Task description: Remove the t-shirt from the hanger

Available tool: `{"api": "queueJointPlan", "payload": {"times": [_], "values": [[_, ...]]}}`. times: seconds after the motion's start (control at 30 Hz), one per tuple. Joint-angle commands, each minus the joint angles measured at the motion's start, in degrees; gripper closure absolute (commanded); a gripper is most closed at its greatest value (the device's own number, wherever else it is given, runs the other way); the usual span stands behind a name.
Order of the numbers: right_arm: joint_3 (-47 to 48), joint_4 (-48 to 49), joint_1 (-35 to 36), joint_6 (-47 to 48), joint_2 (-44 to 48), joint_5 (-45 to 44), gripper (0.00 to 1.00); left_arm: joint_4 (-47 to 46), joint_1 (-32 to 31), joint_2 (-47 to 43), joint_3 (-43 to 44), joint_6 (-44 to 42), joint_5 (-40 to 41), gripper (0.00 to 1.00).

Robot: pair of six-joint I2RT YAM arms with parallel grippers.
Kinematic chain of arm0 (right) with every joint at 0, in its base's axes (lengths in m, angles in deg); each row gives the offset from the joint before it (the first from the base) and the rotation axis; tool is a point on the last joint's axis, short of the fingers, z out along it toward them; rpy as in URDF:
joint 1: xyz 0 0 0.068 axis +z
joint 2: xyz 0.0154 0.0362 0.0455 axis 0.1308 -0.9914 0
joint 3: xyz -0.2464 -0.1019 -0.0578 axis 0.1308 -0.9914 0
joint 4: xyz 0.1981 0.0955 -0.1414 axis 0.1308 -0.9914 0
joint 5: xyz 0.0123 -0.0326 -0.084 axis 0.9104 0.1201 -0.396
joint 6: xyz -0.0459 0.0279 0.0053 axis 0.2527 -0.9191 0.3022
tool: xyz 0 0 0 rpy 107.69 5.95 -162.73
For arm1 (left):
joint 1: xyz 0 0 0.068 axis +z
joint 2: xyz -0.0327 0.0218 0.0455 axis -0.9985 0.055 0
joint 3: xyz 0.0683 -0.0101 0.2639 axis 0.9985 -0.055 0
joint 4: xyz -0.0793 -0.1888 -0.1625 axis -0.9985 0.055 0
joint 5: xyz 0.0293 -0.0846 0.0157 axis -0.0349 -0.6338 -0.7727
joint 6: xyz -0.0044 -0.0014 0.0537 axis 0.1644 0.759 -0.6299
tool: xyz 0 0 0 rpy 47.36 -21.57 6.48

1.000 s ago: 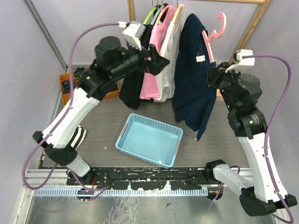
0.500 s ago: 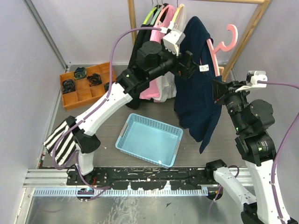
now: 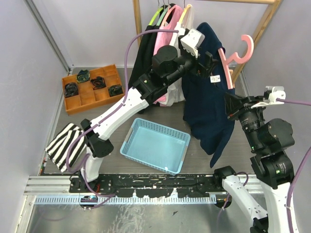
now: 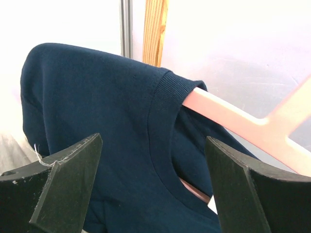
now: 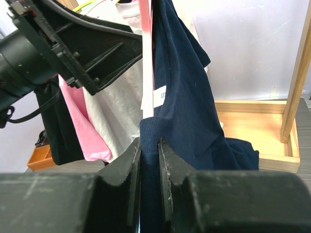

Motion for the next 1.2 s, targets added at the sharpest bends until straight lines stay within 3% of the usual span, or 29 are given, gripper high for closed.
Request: {"api": "queueJointPlan", "payload": {"times": [0.0,0.17,0.53,0.57,0.8,1.0,1.03,1.07,1.13,1.17], "values": [[1.3,4.0,-0.2,-1.3,1.7,1.9,0.99,-5.1,-0.9,1.7,1.0,-2.2,2.6,0.09],[1.1,3.0,-0.2,-2.0,2.7,3.1,0.99,-7.6,-1.7,2.2,0.0,-2.9,3.8,0.26],[1.3,0.8,-0.2,-0.9,3.3,1.6,0.99,-9.8,-2.6,0.7,-3.0,-2.3,3.7,0.99],[1.3,0.9,-0.2,-0.8,3.3,1.5,0.99,-9.3,-2.7,0.5,-2.9,-2.3,3.0,1.00],[0.7,3.4,-0.1,0.0,1.4,0.1,0.99,-4.4,-5.2,-4.1,-6.8,-3.3,-7.1,1.00],[-0.4,5.4,-0.2,0.5,0.2,-0.6,0.99,-2.0,-7.0,-9.3,-12.6,-3.7,-8.6,1.00],[-0.7,5.5,-0.2,0.5,0.2,-0.5,0.99,-1.5,-7.0,-9.7,-13.0,-3.6,-7.9,0.96],[-0.9,5.6,-0.2,0.5,0.2,-0.4,1.00,-0.8,-7.0,-10.0,-13.0,-3.6,-6.7,0.80],[-1.1,5.6,-0.2,0.6,0.1,-0.3,1.00,-0.1,-7.0,-10.6,-13.1,-4.1,-4.3,0.27],[-1.1,5.5,-0.2,0.8,0.1,-0.2,0.99,-0.2,-6.9,-11.0,-13.2,-4.4,-3.3,0.16]]}}
